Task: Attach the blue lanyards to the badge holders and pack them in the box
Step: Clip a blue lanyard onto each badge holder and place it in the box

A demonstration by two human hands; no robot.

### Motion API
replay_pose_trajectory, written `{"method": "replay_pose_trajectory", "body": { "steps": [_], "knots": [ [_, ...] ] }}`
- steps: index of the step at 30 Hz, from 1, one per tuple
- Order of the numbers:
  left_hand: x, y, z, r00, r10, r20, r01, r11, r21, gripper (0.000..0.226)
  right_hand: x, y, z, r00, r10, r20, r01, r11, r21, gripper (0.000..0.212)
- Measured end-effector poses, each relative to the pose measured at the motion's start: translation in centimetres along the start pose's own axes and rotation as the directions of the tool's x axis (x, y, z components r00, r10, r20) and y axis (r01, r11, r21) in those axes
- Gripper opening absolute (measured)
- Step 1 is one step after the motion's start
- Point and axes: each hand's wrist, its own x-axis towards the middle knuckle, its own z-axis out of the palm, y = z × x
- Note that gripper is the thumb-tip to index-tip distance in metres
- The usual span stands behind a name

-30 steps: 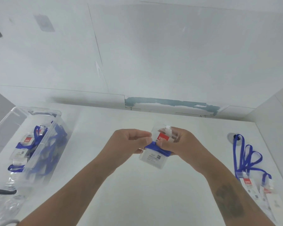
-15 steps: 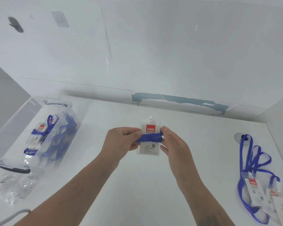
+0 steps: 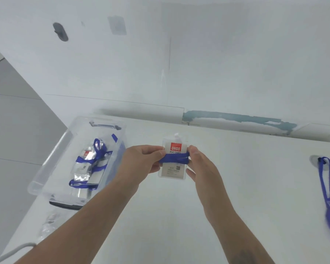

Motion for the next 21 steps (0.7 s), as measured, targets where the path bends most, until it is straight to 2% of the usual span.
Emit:
{"method": "replay_pose_trajectory", "body": {
  "steps": [3,8,12,16,21],
  "knots": [
    [0.9,-0.1,-4.4,1.0,0.003,0.026,-0.003,1.0,0.003,0.003,0.2,0.5,4.6,0.999,0.012,-0.03,-0.011,1.0,0.017,0.024],
    [3.5,-0.9,-13.1,0.997,-0.022,0.073,0.015,0.995,0.095,0.015,0.8,1.9,13.9,0.996,0.052,-0.073,-0.05,0.998,0.038,0.021],
    [4.8,-1.0,-18.0,0.997,-0.029,0.065,0.023,0.995,0.093,0.002,1.3,2.1,19.4,0.992,0.092,-0.083,-0.087,0.994,0.064,0.019],
    [6.0,-1.4,-20.5,0.999,-0.03,0.012,0.029,0.997,0.073,0.006,2.0,2.1,23.1,0.984,0.142,-0.109,-0.136,0.989,0.064,0.02],
    [7.1,-2.0,-21.5,0.995,-0.098,0.003,0.098,0.993,0.066,0.003,3.1,2.3,25.3,0.972,0.202,-0.117,-0.198,0.979,0.043,0.029]
  ]
}}
